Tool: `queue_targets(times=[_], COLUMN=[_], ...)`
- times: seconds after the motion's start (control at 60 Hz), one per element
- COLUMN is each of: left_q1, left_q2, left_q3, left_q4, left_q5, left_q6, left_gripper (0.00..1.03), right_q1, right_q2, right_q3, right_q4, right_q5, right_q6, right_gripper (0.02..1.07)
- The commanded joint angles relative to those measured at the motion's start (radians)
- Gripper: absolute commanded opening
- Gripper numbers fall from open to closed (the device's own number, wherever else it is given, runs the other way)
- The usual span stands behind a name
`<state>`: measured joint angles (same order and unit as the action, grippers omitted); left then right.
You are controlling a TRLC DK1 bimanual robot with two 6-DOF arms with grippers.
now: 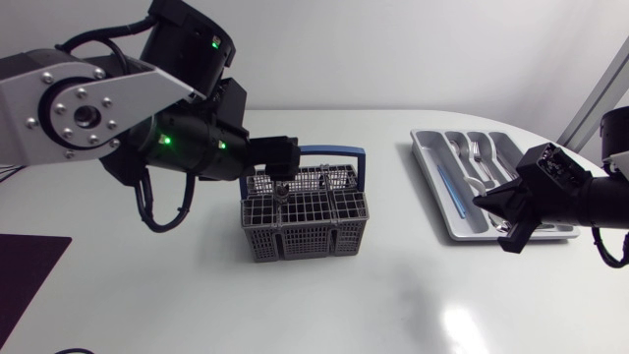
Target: Unload the cutlery basket into the drawer organizer.
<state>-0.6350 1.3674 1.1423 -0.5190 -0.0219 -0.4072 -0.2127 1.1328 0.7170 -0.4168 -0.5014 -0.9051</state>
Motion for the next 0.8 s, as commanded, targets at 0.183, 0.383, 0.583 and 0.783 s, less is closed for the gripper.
queue_targets(times=[0.183,0.383,0.583,0.783], left_q1=[0.02,0.018,0.006,0.001], left_q2=[-0.033,-0.06,-0.076,-0.097], left_q3=[-0.084,-0.142,-0.193,-0.24], left_q4=[0.005,0.005,0.005,0.005], left_q5=[0.011,0.011,0.01,0.007], left_q6=[0.082,0.108,0.12,0.131], left_gripper=[0.98,0.98,0.98,0.98], right_q1=[-0.177,-0.258,-0.289,-0.297], right_q2=[0.285,0.464,0.611,0.699], right_q3=[0.171,0.285,0.354,0.358], right_q4=[-0.077,-0.105,-0.039,0.072], right_q5=[0.008,0.096,0.218,0.32], right_q6=[-0.405,-0.666,-0.821,-0.91], right_gripper=[0.08,0.08,0.08,0.08])
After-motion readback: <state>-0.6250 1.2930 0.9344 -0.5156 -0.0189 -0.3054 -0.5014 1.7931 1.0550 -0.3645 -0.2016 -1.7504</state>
